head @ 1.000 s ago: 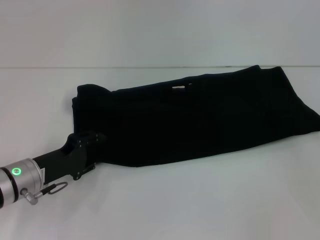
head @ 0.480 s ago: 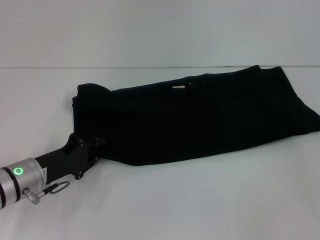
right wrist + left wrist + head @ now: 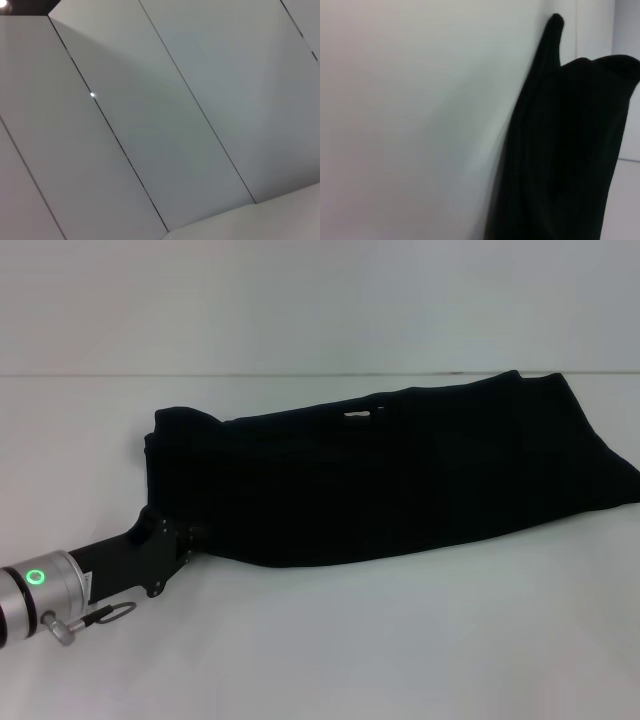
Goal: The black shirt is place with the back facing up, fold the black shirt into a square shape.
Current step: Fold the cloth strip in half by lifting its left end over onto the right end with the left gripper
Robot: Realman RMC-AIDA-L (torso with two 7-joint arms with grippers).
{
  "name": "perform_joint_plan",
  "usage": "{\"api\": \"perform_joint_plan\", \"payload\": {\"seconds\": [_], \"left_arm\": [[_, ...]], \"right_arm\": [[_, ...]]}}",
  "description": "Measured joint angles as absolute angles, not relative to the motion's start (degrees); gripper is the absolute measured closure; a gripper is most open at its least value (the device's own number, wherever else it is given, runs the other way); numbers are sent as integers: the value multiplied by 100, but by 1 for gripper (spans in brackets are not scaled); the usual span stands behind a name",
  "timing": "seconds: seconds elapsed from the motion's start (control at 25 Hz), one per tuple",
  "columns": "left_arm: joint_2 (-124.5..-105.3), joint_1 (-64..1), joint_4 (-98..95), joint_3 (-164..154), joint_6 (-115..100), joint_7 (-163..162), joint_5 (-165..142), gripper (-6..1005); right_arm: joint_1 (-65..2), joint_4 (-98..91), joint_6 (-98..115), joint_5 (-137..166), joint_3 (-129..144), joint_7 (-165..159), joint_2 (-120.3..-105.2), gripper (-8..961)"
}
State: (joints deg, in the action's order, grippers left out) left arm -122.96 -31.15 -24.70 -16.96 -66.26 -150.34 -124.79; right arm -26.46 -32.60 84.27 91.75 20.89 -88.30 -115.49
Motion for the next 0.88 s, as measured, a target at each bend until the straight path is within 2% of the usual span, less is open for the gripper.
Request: {"api": "perform_joint_plan", "payload": {"seconds": [0.12,0.56,0.88], "left_arm": [[-12200,-3146,-2486,-1845,-6635,-15005,-12481,995],[-11869,-3098,-3138,-1897,-6629,-14873,-12578,995],[-11731,-3032,-3443,-1391,-6403,-14862,-12924,996]], "right_arm": [[-2643,-3261,8463,9175,2073,-8834,-11549,195],[-2636,-3260,8551,9176,1908,-8901,-11526,194],[-2622,-3260,8547,9176,1900,-9070,-11513,195]]}}
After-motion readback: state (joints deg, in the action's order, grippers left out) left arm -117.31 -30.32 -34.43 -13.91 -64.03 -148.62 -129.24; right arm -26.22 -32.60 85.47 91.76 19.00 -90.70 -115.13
